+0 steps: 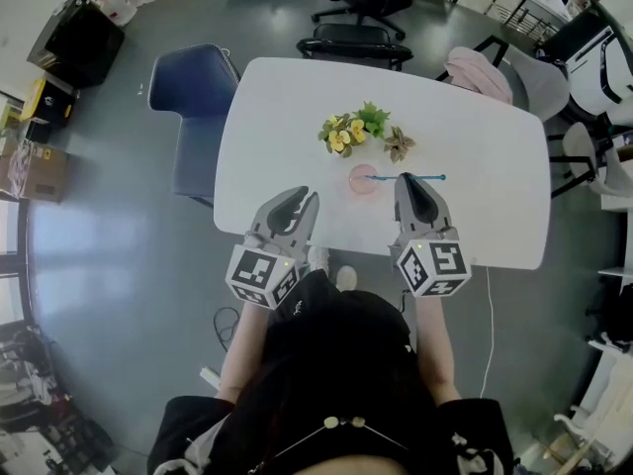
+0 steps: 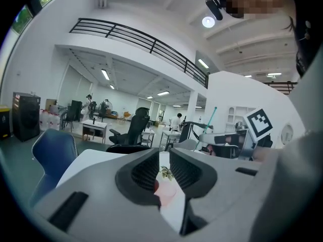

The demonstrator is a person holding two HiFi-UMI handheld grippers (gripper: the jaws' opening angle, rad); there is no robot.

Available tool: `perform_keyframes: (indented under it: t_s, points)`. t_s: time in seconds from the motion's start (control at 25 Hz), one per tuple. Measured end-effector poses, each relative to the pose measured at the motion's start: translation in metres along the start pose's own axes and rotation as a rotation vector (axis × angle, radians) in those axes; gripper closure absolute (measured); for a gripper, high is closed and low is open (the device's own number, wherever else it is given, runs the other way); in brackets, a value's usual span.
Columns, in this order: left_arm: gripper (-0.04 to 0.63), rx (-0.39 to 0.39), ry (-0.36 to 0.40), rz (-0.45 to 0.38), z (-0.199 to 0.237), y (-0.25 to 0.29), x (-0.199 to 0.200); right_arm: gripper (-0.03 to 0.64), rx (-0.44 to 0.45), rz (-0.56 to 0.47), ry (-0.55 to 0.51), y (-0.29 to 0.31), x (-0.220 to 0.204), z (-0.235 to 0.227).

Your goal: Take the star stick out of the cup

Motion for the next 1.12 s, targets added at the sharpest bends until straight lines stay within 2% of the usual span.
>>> perform_keyframes:
  t_s: [0.2,0.44,0.6,0.84,1.12]
  points:
    - [0.529,-0.016,0.004,-0.015,-0.008,0.007,0.006,0.595,-0.015,-0.092,0.002,-0.033,0.019,0.002]
    - [0.529,-0.035,0.008,-0.022,-0.016,0.008,0.009,0.595,0.006,-0.153,0.021,-0.061,0.030,0.013]
    - [0.529,-0.039,-0.006,-0.030,-0.017,0.006,0.007,0.597,0.038,-0.160,0.063,-0.072,0.031,0.020]
    - [0.529,-0.028,-0.017,-0.044,-0.016,0.004,0.010,0.597,0.041,-0.150,0.006,-0.077,0.031,0.026]
    - [0.529,-0.016,-0.021,-0.047,-0.013,-0.001,0.010,0.598,0.049,-0.153,-0.008,-0.075,0.035,0.032]
Point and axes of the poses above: the fingertips, and each gripper's own axes: y forward along the fingers, z to its left, x out of its top, the point moved 2 cm from there along -y, backward along the fingers, and after that the axes turned 12 degrees about y, right-handed, at the moved point
